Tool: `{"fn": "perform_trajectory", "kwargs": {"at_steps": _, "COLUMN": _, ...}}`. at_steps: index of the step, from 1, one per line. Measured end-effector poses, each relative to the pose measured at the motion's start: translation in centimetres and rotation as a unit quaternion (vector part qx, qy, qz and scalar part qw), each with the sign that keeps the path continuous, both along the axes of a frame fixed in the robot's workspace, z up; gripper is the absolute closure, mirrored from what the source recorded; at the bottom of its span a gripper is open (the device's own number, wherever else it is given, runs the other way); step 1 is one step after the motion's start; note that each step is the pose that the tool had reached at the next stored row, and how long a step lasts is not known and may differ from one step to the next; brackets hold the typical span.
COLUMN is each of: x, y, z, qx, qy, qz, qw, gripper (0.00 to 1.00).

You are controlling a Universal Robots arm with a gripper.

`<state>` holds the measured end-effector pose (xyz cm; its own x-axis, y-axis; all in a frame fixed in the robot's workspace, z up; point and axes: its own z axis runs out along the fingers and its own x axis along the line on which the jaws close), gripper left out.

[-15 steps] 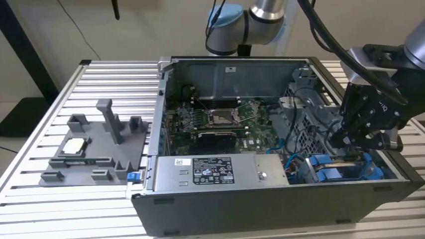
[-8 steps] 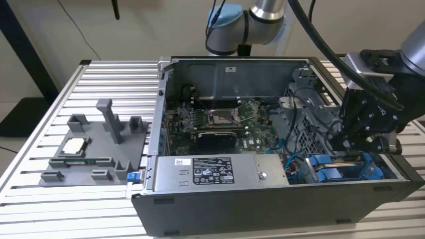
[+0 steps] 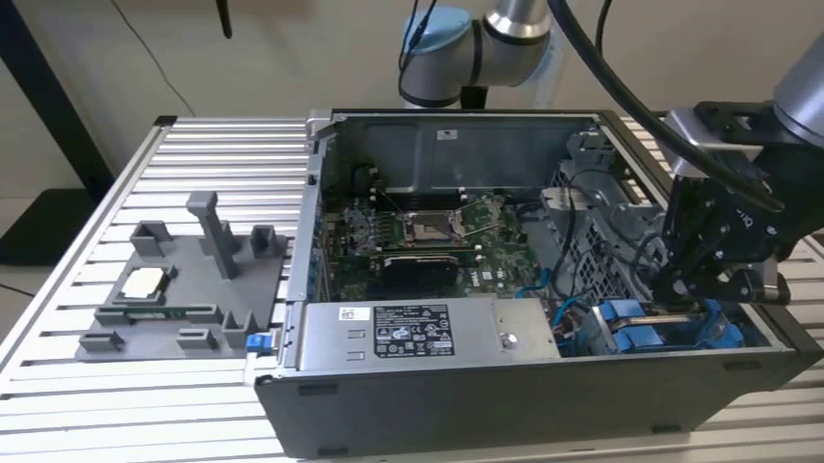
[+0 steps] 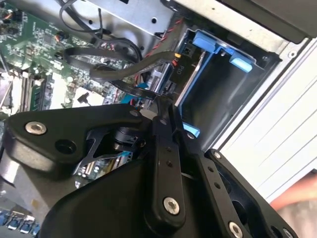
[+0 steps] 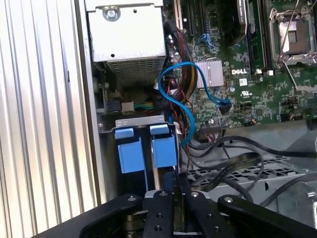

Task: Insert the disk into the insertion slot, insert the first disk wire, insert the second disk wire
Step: 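Insert the second disk wire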

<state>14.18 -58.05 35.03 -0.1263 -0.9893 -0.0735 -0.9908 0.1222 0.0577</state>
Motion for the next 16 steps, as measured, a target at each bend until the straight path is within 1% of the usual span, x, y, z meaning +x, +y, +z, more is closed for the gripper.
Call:
{"fn": "perform_trajectory", "kwargs": {"at_steps": 1, "x": 0.01, "y": 0.00, "z": -0.02, "qx": -0.0008, "qy": -0.0012, "qz": 0.001, "qw": 1.0000, "gripper": 0.84}}
{"fn": "perform_trajectory", "kwargs": {"at_steps": 3, "x": 0.00, "y": 0.00, "z": -0.05, "qx": -0.0009, "qy": -0.0019, "qz": 0.003, "qw": 1.0000, "gripper": 0.84}}
{"fn": "perform_trajectory", "kwargs": {"at_steps": 6, "x": -0.07, "y": 0.02, "z": -0.14, "qx": -0.0009, "qy": -0.0053, "qz": 0.010, "qw": 0.9999, "gripper": 0.84}}
{"fn": "perform_trajectory", "kwargs": {"at_steps": 12, "x": -0.08, "y": 0.10, "z": -0.27, "qx": 0.0008, "qy": -0.0111, "qz": 0.026, "qw": 0.9996, "gripper": 0.84}}
{"fn": "perform_trajectory", "kwargs": {"at_steps": 16, "x": -0.08, "y": 0.14, "z": -0.34, "qx": 0.0029, "qy": -0.0150, "qz": 0.034, "qw": 0.9993, "gripper": 0.84}}
